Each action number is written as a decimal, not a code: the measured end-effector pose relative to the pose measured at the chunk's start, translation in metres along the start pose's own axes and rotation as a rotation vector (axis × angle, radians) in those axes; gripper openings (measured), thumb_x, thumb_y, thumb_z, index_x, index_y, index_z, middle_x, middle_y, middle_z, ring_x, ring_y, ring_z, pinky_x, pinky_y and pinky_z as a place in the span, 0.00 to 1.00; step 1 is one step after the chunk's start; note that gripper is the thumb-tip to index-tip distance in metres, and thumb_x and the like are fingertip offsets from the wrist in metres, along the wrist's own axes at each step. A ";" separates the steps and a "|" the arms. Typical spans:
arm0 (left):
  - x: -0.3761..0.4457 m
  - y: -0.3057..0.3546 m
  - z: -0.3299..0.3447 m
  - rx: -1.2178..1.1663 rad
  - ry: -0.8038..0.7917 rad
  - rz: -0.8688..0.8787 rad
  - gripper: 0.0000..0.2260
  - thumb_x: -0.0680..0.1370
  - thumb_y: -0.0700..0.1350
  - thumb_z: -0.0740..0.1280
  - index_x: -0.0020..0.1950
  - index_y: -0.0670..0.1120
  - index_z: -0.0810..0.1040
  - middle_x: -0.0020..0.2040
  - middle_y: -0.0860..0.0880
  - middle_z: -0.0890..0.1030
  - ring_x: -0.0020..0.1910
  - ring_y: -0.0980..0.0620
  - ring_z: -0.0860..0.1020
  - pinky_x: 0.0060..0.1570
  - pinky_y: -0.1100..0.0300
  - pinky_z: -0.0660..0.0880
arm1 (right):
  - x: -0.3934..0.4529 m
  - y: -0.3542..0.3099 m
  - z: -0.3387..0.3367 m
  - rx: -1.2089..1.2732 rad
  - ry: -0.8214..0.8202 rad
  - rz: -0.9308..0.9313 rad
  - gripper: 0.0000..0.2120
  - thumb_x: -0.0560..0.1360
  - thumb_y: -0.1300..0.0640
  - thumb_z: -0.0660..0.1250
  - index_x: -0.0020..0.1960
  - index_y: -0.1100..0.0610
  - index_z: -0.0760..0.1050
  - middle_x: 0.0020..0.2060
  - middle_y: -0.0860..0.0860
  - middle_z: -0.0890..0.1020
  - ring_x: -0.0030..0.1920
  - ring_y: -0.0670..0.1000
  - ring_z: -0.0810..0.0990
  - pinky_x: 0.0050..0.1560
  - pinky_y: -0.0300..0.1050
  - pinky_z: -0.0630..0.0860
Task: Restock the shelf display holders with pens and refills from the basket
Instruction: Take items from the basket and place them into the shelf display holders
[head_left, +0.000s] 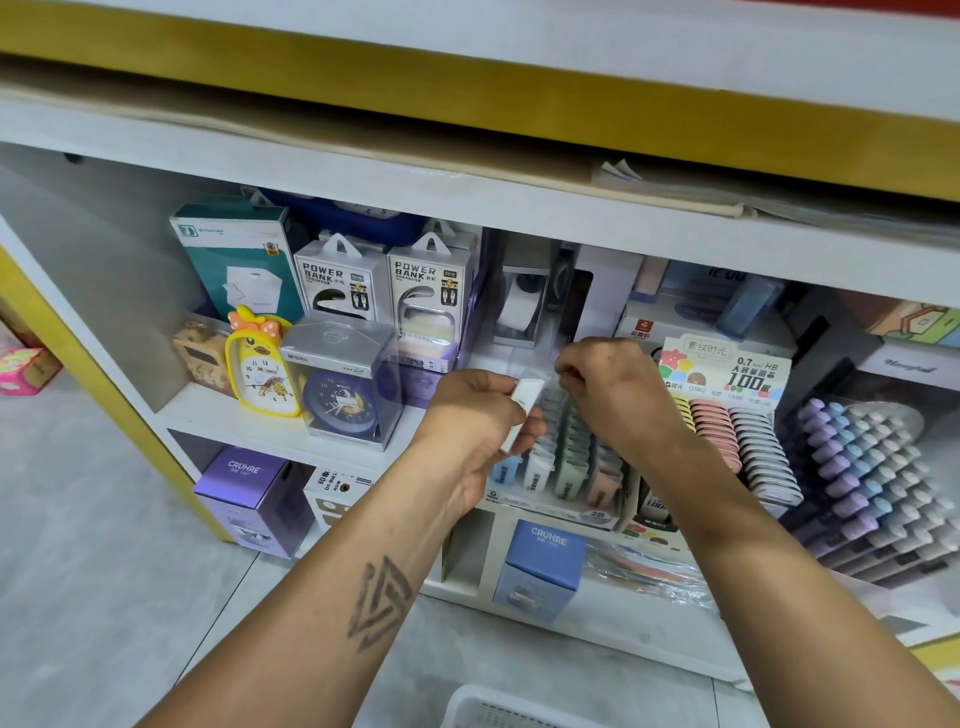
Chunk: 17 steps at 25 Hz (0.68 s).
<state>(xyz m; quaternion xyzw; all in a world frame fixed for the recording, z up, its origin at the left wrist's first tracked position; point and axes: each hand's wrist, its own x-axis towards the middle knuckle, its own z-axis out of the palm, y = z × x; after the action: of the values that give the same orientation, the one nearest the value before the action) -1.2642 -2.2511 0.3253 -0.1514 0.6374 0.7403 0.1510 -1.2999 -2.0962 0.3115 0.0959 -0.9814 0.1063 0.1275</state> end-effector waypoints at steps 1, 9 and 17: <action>0.000 0.000 0.000 -0.001 0.000 0.002 0.16 0.76 0.25 0.58 0.59 0.37 0.75 0.42 0.38 0.82 0.36 0.46 0.81 0.41 0.56 0.80 | -0.001 0.000 0.000 -0.008 -0.016 -0.023 0.06 0.78 0.63 0.66 0.51 0.56 0.82 0.47 0.53 0.83 0.49 0.55 0.81 0.51 0.47 0.78; 0.001 0.001 0.004 -0.106 -0.013 0.001 0.13 0.79 0.28 0.59 0.59 0.35 0.78 0.42 0.38 0.83 0.41 0.43 0.82 0.51 0.50 0.80 | -0.001 -0.002 -0.006 0.102 -0.024 -0.022 0.10 0.80 0.62 0.64 0.57 0.56 0.83 0.49 0.52 0.83 0.50 0.53 0.82 0.52 0.46 0.78; -0.002 -0.002 0.014 -0.044 -0.087 0.099 0.10 0.77 0.29 0.64 0.51 0.39 0.82 0.46 0.39 0.85 0.43 0.45 0.83 0.49 0.52 0.80 | -0.014 0.005 -0.038 0.794 -0.171 0.234 0.11 0.78 0.51 0.70 0.41 0.54 0.85 0.28 0.52 0.82 0.26 0.48 0.76 0.28 0.38 0.73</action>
<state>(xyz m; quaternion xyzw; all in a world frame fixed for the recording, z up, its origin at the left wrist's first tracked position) -1.2615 -2.2369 0.3263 -0.0908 0.6204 0.7666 0.1384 -1.2789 -2.0804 0.3428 0.0338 -0.8756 0.4816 -0.0142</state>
